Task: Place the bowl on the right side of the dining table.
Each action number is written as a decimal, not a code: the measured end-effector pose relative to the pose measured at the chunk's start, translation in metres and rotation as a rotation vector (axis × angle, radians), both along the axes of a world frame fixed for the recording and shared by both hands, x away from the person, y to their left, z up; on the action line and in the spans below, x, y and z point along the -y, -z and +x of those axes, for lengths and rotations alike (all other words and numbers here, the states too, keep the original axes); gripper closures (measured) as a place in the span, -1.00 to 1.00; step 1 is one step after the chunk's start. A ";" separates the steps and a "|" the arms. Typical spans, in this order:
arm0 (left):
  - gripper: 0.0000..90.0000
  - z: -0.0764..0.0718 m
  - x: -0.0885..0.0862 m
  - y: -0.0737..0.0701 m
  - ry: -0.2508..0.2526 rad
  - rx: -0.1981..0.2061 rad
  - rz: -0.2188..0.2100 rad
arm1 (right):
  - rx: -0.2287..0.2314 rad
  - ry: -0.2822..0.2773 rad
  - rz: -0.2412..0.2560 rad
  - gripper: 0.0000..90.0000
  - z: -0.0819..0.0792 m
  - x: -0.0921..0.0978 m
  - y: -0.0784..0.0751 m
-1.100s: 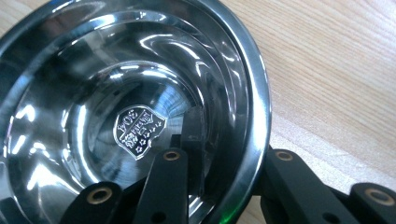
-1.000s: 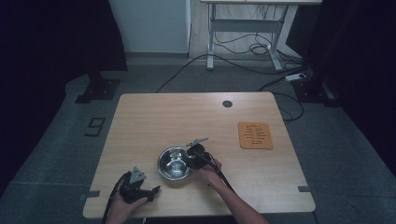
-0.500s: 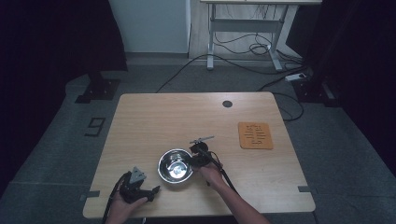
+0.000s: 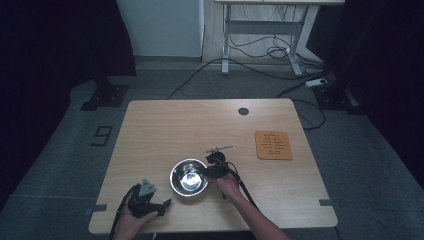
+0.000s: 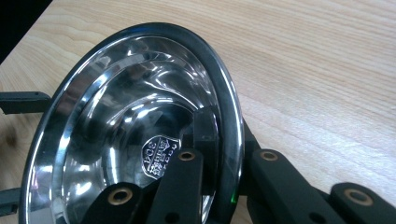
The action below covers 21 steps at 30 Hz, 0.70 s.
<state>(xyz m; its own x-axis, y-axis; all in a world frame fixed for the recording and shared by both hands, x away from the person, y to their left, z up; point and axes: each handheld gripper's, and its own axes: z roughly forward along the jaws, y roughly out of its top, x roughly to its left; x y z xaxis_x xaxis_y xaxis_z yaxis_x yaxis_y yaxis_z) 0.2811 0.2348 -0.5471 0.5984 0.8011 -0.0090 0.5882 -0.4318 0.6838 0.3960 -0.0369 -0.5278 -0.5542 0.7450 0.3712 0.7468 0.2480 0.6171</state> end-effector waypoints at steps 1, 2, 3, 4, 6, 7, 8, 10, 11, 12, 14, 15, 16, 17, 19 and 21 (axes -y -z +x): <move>-0.74 0.000 0.000 0.000 0.000 0.000 0.000 | 0.002 -0.002 0.004 0.90 0.000 0.002 -0.001; -0.74 0.000 0.000 0.000 0.001 0.000 0.001 | 0.000 -0.004 0.014 0.90 0.001 0.004 -0.002; -0.74 0.000 0.000 0.000 0.001 0.000 0.001 | 0.003 -0.004 0.021 0.90 0.002 0.006 -0.003; -0.74 0.000 0.000 0.000 0.001 0.001 0.001 | 0.003 -0.003 0.029 0.91 0.002 0.008 -0.004; -0.74 0.000 0.000 0.000 0.001 0.000 0.001 | 0.006 -0.004 0.046 0.91 0.003 0.012 -0.006; -0.74 0.000 0.000 0.000 0.001 0.001 0.001 | 0.005 -0.002 0.051 0.91 0.003 0.014 -0.008; -0.74 0.000 0.000 0.000 0.001 0.001 0.001 | 0.007 -0.002 0.057 0.91 0.003 0.016 -0.009; -0.74 0.000 0.000 0.000 0.000 0.001 0.001 | 0.007 -0.002 0.067 0.91 0.004 0.019 -0.012; -0.74 0.000 0.000 0.000 0.001 0.000 0.001 | 0.011 -0.005 0.070 0.91 0.004 0.021 -0.013; -0.74 0.000 0.000 0.000 0.001 0.000 0.001 | 0.011 -0.005 0.070 0.91 0.004 0.021 -0.013; -0.74 0.000 0.000 0.000 0.001 0.000 0.002 | 0.009 -0.016 0.074 0.91 0.005 0.024 -0.016; -0.74 0.000 0.000 0.000 0.001 0.000 0.001 | 0.007 -0.019 0.076 0.91 0.006 0.026 -0.017; -0.74 0.000 0.000 0.000 0.002 0.000 0.001 | 0.004 -0.022 0.083 0.91 0.006 0.027 -0.017; -0.74 0.000 0.000 0.000 0.001 0.000 0.002 | -0.002 -0.026 0.096 0.91 0.007 0.030 -0.019; -0.74 0.000 0.000 0.000 0.002 0.000 0.002 | -0.006 -0.031 0.104 0.91 0.008 0.032 -0.021; -0.74 0.000 0.000 0.000 0.003 0.000 0.002 | -0.004 -0.034 0.107 0.91 0.008 0.033 -0.022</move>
